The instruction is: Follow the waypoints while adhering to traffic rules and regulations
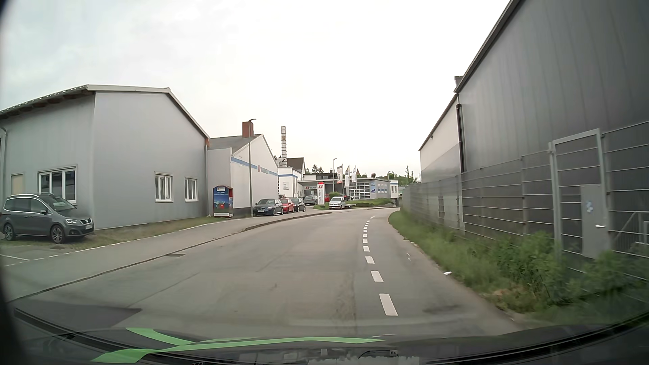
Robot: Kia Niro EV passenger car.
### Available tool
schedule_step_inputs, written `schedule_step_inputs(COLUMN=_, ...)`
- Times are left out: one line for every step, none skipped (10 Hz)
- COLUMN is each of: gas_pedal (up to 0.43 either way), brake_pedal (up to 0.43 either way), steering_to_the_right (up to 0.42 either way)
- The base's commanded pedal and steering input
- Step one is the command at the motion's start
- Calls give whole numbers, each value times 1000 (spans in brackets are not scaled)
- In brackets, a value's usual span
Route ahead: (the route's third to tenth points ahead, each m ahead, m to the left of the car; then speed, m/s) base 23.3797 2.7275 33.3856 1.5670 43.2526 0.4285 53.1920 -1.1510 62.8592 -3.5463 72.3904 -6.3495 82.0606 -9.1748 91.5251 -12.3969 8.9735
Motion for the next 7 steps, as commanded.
schedule_step_inputs(gas_pedal=67, brake_pedal=0, steering_to_the_right=-5)
schedule_step_inputs(gas_pedal=67, brake_pedal=0, steering_to_the_right=-5)
schedule_step_inputs(gas_pedal=67, brake_pedal=0, steering_to_the_right=-5)
schedule_step_inputs(gas_pedal=67, brake_pedal=0, steering_to_the_right=-5)
schedule_step_inputs(gas_pedal=67, brake_pedal=0, steering_to_the_right=-5)
schedule_step_inputs(gas_pedal=67, brake_pedal=0, steering_to_the_right=-4)
schedule_step_inputs(gas_pedal=67, brake_pedal=0, steering_to_the_right=-3)
